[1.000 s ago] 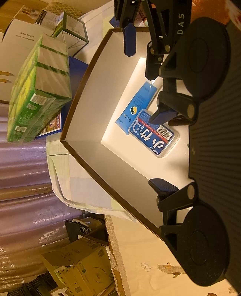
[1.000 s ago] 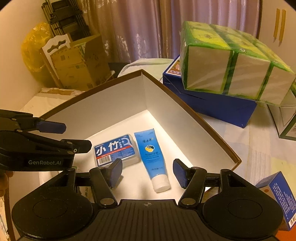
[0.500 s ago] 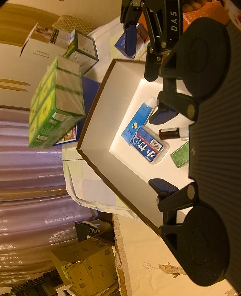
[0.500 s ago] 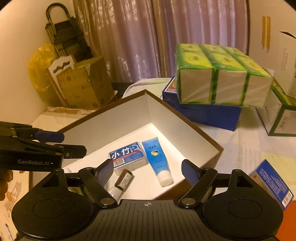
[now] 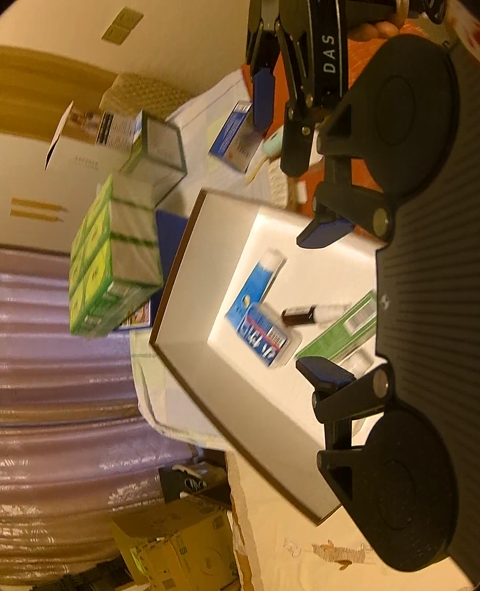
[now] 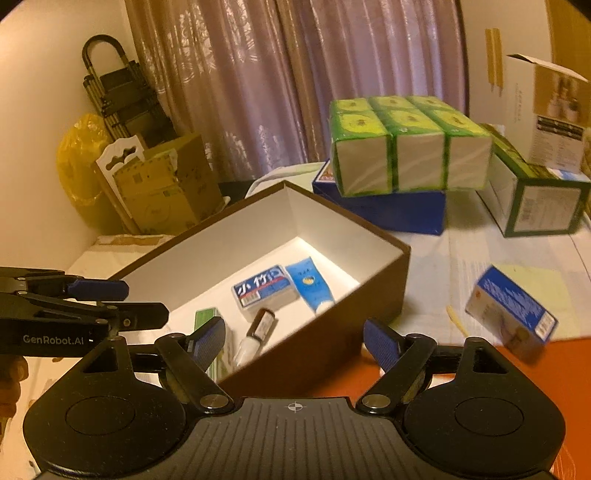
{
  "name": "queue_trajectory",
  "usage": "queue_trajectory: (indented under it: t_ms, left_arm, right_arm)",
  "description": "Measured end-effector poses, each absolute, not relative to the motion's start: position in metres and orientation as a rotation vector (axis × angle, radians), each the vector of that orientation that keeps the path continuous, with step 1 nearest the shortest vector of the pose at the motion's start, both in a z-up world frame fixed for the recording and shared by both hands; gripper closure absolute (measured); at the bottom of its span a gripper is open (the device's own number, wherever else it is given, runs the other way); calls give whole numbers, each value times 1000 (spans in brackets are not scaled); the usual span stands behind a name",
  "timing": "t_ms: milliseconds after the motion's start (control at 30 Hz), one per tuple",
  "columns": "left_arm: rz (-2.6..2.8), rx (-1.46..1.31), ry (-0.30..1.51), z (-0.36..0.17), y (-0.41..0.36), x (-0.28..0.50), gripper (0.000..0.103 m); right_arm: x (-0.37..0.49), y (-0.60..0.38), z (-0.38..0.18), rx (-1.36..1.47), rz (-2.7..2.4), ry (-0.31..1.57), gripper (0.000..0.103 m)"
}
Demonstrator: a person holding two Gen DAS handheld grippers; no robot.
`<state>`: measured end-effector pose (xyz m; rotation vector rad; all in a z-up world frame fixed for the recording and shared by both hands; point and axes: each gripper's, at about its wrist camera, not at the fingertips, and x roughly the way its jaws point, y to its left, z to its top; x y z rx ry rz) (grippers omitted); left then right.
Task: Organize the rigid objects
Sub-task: 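Move both tools back over the remaining items on the mat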
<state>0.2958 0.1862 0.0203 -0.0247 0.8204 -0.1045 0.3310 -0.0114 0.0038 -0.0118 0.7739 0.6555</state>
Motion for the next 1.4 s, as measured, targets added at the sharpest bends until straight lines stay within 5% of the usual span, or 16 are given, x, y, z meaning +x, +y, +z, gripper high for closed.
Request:
queue_trajectory:
  t_ms: [633, 1400]
  left_arm:
    - [-256, 18, 875, 0, 124, 244, 42]
    - [-206, -8, 955, -46, 17, 276, 42]
  right_arm:
    - [261, -80, -16, 17, 536, 861, 24]
    - [300, -185, -47, -26, 494, 947, 24]
